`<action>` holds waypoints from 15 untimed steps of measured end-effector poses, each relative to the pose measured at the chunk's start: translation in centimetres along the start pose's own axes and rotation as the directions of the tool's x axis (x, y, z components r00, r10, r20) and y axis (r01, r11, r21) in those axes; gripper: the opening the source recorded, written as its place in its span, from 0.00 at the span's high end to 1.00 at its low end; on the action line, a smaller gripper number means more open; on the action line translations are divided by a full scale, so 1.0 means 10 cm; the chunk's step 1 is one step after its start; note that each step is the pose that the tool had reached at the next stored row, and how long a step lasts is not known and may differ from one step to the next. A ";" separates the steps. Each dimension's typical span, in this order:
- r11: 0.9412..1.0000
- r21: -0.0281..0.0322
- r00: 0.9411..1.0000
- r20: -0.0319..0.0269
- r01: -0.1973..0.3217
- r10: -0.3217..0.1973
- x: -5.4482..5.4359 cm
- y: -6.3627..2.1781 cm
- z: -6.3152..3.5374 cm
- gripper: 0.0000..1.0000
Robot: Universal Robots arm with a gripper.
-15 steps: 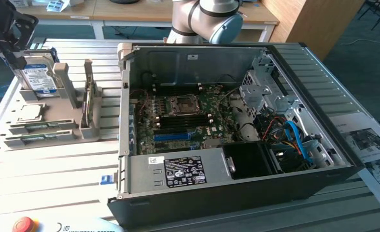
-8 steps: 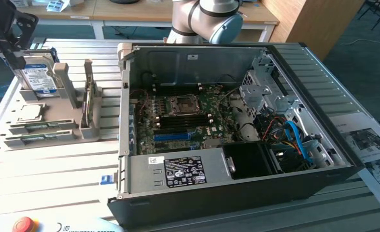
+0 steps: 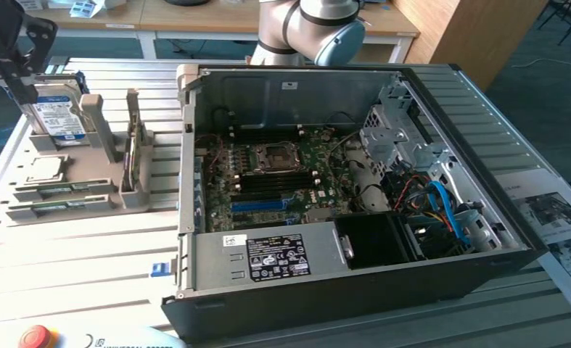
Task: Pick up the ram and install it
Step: 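Pick up the ram and move it above insertion slot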
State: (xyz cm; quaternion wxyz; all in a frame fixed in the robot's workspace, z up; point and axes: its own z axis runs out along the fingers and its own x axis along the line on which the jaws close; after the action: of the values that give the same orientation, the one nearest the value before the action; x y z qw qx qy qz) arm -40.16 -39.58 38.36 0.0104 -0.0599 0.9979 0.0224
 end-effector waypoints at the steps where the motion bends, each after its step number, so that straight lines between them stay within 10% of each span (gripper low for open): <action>1: 1.000 0.000 1.000 -0.001 0.012 -0.012 0.00 0.000 0.000 0.90; 9: 0.992 -0.003 0.992 -0.005 0.124 -0.124 0.00 0.000 0.000 0.90; 15: 0.976 -0.006 0.976 -0.009 0.219 -0.219 0.00 0.000 0.000 0.90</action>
State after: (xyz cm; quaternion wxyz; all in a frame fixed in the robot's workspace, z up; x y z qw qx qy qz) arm -40.16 -39.58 38.36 0.0078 -0.1695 0.9852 0.0235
